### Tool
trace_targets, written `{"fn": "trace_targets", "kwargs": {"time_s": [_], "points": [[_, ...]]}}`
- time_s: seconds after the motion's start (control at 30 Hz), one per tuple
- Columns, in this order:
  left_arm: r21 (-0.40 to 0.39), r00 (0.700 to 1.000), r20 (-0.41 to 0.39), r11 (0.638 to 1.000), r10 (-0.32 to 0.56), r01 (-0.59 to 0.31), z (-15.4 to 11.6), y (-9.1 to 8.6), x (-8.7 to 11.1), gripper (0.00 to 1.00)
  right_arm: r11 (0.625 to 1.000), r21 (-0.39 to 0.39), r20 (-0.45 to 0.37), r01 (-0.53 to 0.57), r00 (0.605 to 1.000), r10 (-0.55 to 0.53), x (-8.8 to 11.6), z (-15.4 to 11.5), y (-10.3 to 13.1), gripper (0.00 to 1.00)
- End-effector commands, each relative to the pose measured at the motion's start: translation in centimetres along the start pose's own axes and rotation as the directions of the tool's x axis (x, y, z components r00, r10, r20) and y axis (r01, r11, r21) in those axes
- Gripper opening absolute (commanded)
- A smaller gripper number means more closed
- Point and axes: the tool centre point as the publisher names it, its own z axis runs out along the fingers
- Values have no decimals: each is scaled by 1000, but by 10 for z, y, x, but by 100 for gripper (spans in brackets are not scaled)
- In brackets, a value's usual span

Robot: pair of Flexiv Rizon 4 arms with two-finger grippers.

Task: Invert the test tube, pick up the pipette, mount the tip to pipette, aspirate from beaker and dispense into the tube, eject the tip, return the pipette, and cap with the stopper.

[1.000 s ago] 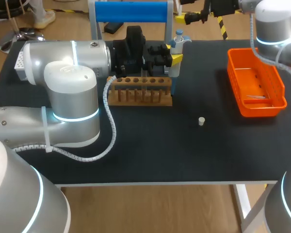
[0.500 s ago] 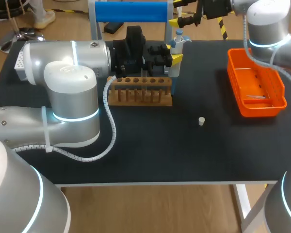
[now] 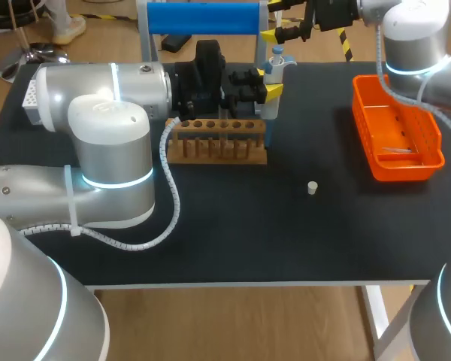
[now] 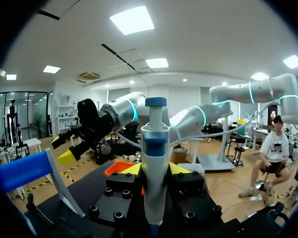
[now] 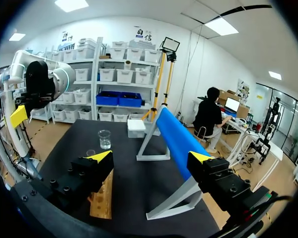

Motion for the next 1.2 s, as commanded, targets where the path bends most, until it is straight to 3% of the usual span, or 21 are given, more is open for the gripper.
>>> {"fn": "trace_targets", "kwargs": {"time_s": [0.03, 0.57, 0.9, 1.2], "points": [[-31, 1000, 11, 1000, -4, 5, -13, 0, 0, 0, 1000, 3, -4, 0, 1000, 0, -1, -1, 0, 100], [-219, 986, 165, 975, -2, 39, -104, -3, -40, 0, 1000, 3, -4, 0, 1000, 0, -1, -1, 0, 100], [-258, 970, 242, 962, -24, 89, -134, 12, -72, 0, 1000, 3, -4, 0, 1000, 0, -1, -1, 0, 100], [-311, 921, 389, 936, -32, 164, -151, 24, -113, 0, 1000, 3, -4, 0, 1000, 0, -1, -1, 0, 100]]}}
